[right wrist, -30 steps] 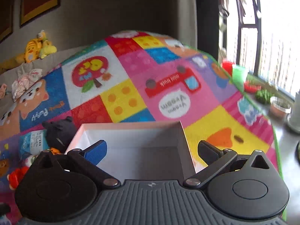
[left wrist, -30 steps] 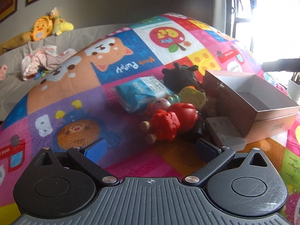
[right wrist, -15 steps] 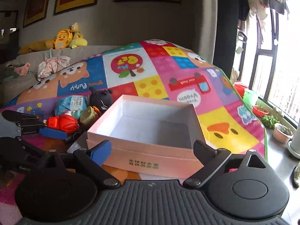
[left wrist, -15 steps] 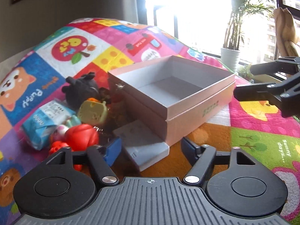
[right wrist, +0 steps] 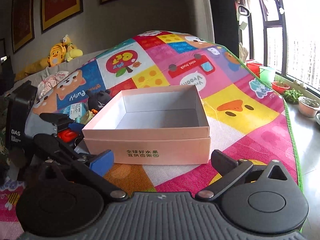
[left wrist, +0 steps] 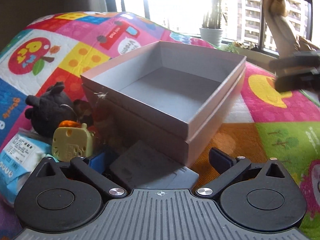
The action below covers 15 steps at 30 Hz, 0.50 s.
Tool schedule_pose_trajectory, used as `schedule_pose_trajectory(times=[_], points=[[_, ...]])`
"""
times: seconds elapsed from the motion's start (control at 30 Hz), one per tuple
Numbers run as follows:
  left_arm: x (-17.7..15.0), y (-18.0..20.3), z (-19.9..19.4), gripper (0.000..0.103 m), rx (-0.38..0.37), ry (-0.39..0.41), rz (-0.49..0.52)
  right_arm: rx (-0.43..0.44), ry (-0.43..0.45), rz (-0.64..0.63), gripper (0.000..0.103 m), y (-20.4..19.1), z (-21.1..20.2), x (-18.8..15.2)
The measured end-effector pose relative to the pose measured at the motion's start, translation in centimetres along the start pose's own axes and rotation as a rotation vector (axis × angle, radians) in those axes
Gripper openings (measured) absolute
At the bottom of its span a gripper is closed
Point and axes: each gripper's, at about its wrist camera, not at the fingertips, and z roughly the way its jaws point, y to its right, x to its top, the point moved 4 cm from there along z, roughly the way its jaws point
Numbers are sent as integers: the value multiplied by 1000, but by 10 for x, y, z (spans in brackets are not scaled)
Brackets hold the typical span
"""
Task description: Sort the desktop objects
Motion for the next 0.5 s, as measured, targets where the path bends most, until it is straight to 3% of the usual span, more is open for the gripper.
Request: schedule_pose_trajectory(times=[0.23,0.4,0.5], points=[[-23,56,-40,103,-80,7,46,-35,-27,170,103,34,47,32],[-39,75,-71,103,-106,46,-92,14,-74,179,103,16,78,42],[-45,68,-90,103,-50,80,-206,104,-93,144,103,-1,78,43]])
